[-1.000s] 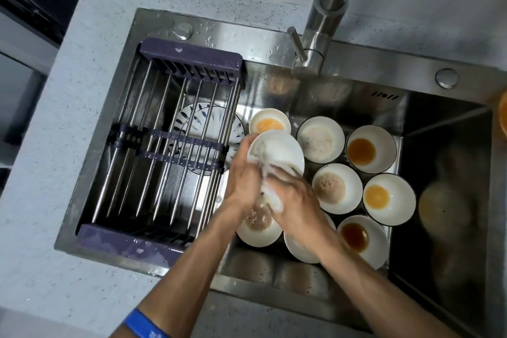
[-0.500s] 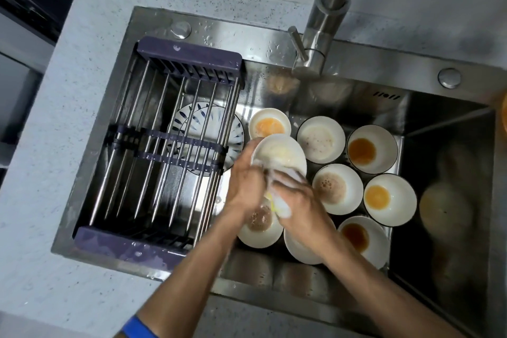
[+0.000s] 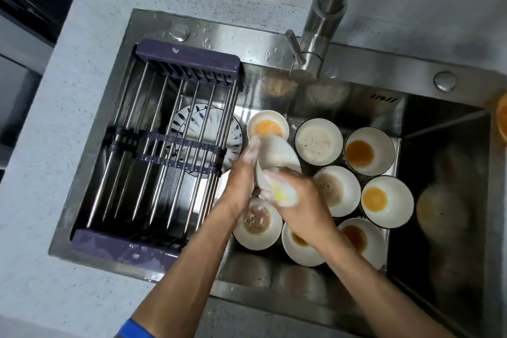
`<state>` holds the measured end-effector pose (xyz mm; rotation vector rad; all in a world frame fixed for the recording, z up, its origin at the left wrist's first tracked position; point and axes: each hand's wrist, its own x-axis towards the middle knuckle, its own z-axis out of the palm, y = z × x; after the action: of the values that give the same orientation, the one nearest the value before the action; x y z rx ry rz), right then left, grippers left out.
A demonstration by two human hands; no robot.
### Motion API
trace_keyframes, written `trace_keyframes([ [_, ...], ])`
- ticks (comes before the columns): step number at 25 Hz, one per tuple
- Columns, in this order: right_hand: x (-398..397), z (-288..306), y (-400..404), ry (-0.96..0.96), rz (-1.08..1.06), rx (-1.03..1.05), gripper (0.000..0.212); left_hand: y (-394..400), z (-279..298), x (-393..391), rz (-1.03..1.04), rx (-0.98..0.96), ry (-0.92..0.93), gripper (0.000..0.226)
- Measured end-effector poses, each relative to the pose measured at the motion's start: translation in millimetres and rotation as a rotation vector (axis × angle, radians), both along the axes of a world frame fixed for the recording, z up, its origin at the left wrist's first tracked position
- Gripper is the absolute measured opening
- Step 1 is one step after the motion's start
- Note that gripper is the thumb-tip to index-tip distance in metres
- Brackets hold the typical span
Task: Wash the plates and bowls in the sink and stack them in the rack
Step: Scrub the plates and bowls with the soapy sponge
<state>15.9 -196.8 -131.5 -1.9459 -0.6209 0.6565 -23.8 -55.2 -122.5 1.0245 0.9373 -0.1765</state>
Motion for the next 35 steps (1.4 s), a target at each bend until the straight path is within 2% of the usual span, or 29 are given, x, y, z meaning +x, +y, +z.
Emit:
trace_keyframes([
  [1,-2,6,3,0.341,-0.143,0.090,0.041,-5,-4,-8,0.069,-0.100,0.004,0.068],
  [2,0,11,2,0.601,-0.228,0.158,0.046,-8,-5,-13,0.101,-0.163,0.015,0.071],
  [3,6,10,-5,0.778,-0.294,0.202,0.049,-9,-9,-17,0.110,-0.187,0.028,0.068],
  [5,18,8,-18,0.987,-0.470,0.292,0.055,-4,-18,-21,0.123,-0.270,-0.017,0.062],
  [6,23,5,-20,0.996,-0.606,0.314,0.052,-1,-20,-20,0.137,-0.328,-0.080,0.062],
  [8,22,-5,-12,0.805,-0.869,0.227,0.029,-8,-11,-17,0.160,-0.393,-0.176,0.060],
  [10,21,-7,2,0.462,-0.990,0.107,0.018,-23,0,-14,0.149,-0.350,-0.121,0.054],
  [12,26,-2,12,0.301,-0.803,0.107,0.020,-35,8,-11,0.185,-0.276,-0.023,0.054],
  [14,27,7,14,0.273,-0.505,0.066,0.022,-33,8,-8,0.270,-0.210,-0.012,0.044],
  [16,27,10,8,0.159,-0.293,0.034,0.027,-29,11,-8,0.227,-0.095,-0.025,0.028],
  [18,26,9,4,0.044,-0.168,0.033,0.037,-34,15,-9,0.140,-0.025,-0.054,0.026],
  [21,28,7,8,0.202,-0.220,0.025,0.049,-43,12,-9,0.173,-0.041,-0.082,0.030],
  [24,15,0,10,0.137,-0.191,0.046,0.042,-43,8,-11,0.244,-0.089,-0.014,0.033],
  [26,13,-4,14,0.166,-0.289,-0.022,0.037,-50,6,-11,0.223,-0.112,-0.022,0.036],
  [27,13,-3,16,0.129,-0.299,-0.015,0.034,-51,5,-10,0.266,-0.137,-0.041,0.037],
  [30,-1,0,8,-0.216,-0.160,0.122,0.026,-39,-3,-4,0.437,-0.331,-0.177,0.032],
  [32,-21,-4,-5,-0.297,-0.192,0.113,0.026,-31,-12,-5,0.463,-0.456,-0.224,0.029],
  [33,-30,-8,-10,-0.271,-0.286,0.075,0.027,-34,-20,-6,0.436,-0.432,-0.187,0.030],
  [34,-33,-11,-11,-0.167,-0.423,0.035,0.027,-36,-31,-7,0.353,-0.311,-0.107,0.029],
  [35,-31,-15,-7,0.040,-0.574,0.022,0.029,-38,-39,-7,0.198,-0.103,-0.016,0.027],
])
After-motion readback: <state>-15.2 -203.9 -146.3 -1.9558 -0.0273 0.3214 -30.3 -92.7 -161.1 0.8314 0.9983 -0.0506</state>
